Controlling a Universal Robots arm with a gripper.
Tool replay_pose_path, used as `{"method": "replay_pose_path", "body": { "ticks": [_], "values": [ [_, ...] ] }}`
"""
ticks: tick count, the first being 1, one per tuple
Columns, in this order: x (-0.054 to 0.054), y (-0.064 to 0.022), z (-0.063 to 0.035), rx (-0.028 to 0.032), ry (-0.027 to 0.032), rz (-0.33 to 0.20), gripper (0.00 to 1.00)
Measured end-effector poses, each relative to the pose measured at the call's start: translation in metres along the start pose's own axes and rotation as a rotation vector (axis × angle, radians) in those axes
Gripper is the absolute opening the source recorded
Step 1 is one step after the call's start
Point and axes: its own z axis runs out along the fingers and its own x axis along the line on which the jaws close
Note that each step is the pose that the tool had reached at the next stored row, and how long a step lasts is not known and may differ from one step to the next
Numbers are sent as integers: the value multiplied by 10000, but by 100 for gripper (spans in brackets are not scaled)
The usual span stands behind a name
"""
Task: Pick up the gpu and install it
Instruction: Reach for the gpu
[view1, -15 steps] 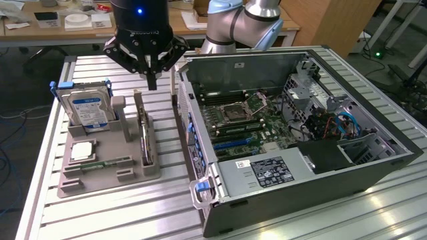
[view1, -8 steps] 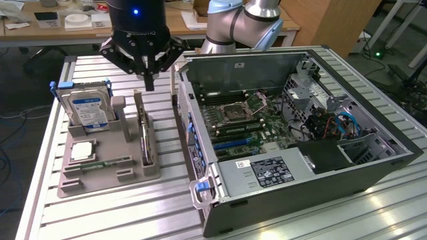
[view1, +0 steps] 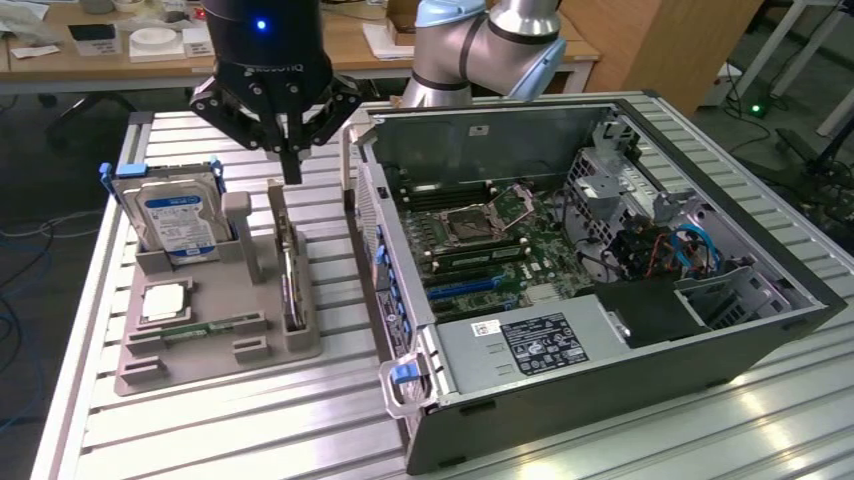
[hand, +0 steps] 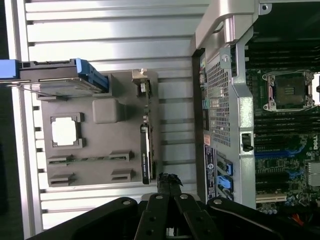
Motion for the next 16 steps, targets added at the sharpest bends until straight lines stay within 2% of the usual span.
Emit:
{"method": "replay_pose_path", "body": {
  "ticks": [16],
  "values": [
    [115,-35,-3,1,0,1,10]
  ]
}}
